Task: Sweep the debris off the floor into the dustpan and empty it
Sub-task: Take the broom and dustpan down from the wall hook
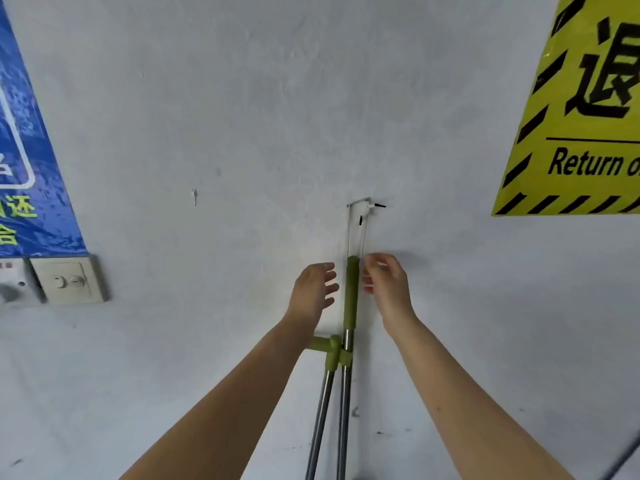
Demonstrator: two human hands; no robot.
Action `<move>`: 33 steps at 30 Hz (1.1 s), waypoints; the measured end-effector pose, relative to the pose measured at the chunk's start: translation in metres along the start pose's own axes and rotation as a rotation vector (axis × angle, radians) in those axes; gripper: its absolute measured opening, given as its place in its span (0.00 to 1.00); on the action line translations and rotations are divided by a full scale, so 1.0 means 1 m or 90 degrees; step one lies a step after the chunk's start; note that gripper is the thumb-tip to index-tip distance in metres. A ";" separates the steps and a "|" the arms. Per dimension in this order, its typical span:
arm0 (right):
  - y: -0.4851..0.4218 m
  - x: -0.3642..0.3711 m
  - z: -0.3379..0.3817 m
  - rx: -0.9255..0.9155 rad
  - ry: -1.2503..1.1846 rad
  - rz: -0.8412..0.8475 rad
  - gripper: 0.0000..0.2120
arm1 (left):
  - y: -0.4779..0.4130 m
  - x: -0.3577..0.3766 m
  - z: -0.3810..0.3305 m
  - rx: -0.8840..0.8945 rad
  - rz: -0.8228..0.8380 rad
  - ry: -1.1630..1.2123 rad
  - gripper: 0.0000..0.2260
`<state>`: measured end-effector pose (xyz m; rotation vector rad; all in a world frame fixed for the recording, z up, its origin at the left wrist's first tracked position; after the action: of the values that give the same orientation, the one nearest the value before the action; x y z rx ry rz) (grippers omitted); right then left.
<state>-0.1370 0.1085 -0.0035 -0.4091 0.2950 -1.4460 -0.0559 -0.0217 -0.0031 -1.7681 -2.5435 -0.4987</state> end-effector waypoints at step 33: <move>-0.002 -0.024 0.149 -0.331 0.135 0.009 0.06 | 0.026 0.044 -0.027 0.118 0.095 -0.184 0.10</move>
<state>-0.0765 0.1455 0.1301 -0.6711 0.8524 -1.3907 -0.0528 0.0196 0.0373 -2.0661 -2.4986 -0.0010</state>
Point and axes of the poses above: each hand's wrist, its own y-axis away from the middle knuckle, its own x-axis out of the palm, z = x × y, the point moved 6 cm from there along -y, towards the middle knuckle, and after that the axes turned 12 degrees about -x, right-handed, at the moved point
